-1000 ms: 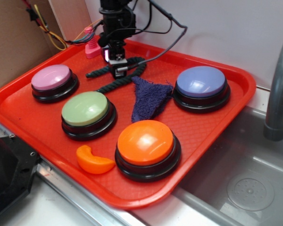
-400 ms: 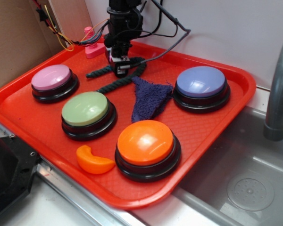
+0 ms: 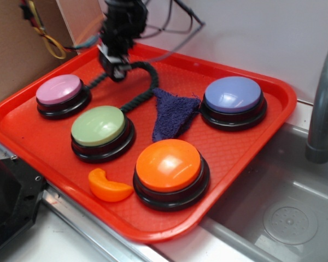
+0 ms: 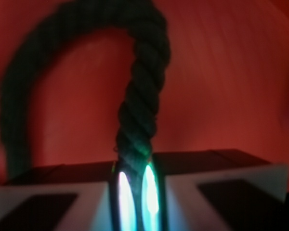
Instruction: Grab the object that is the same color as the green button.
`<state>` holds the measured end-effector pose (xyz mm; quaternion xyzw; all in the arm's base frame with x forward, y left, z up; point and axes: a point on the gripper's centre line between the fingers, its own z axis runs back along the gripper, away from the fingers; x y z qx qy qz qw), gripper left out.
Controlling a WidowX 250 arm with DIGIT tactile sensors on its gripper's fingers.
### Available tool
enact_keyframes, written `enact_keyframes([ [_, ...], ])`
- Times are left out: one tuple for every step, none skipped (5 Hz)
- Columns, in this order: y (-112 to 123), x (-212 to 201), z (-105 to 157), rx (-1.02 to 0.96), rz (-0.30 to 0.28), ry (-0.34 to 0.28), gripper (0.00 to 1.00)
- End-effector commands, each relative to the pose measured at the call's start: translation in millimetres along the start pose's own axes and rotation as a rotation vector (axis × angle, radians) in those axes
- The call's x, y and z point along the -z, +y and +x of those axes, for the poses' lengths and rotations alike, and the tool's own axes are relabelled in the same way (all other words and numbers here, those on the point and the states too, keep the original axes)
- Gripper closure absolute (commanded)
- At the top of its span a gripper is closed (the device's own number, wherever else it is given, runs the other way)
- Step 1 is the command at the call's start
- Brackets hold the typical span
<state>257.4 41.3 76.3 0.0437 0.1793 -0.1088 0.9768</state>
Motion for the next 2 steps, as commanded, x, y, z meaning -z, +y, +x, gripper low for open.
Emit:
enact_keyframes([
  [-10, -95, -82, -0.268, -0.173, -0.189, 1.00],
  [-12, -135, -117, -0.364, -0.162, -0.164, 1.00],
])
